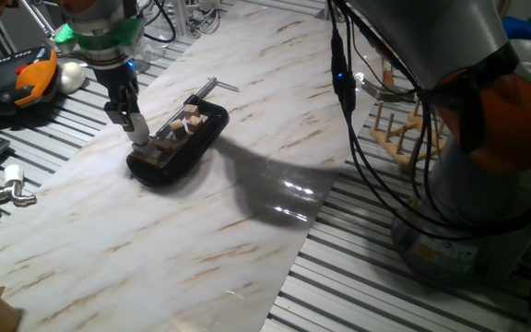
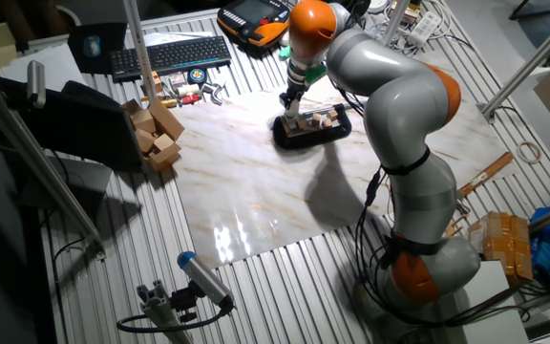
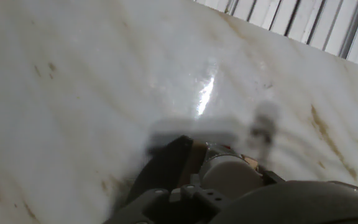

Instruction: Install the light bulb by rotating it

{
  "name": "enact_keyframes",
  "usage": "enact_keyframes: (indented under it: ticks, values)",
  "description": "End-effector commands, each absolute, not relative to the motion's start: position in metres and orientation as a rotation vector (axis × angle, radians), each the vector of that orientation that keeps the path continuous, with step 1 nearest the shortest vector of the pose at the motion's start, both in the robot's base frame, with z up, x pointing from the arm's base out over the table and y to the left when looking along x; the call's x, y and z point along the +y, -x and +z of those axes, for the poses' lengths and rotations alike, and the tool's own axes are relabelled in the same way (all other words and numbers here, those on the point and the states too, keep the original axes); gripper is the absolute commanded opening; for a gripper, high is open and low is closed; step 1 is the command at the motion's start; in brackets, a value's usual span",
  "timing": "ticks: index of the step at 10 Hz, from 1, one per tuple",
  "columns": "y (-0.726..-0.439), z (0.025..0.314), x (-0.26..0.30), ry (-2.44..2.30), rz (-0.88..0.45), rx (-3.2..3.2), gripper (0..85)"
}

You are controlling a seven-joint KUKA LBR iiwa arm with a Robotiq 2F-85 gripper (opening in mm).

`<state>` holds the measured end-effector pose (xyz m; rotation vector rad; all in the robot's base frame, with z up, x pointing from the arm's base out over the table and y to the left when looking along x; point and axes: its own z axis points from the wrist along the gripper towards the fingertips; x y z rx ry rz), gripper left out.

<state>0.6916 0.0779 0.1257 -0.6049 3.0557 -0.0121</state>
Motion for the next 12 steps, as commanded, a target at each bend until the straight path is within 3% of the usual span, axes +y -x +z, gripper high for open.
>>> enact_keyframes:
  ticks: [1,12]
  values:
    - [-0.6916,0.1256,0.078,0.595,-0.012,3.062,0.0]
    - [-0.6907,0.1263,0.078,0.183,-0.033,3.111,0.0]
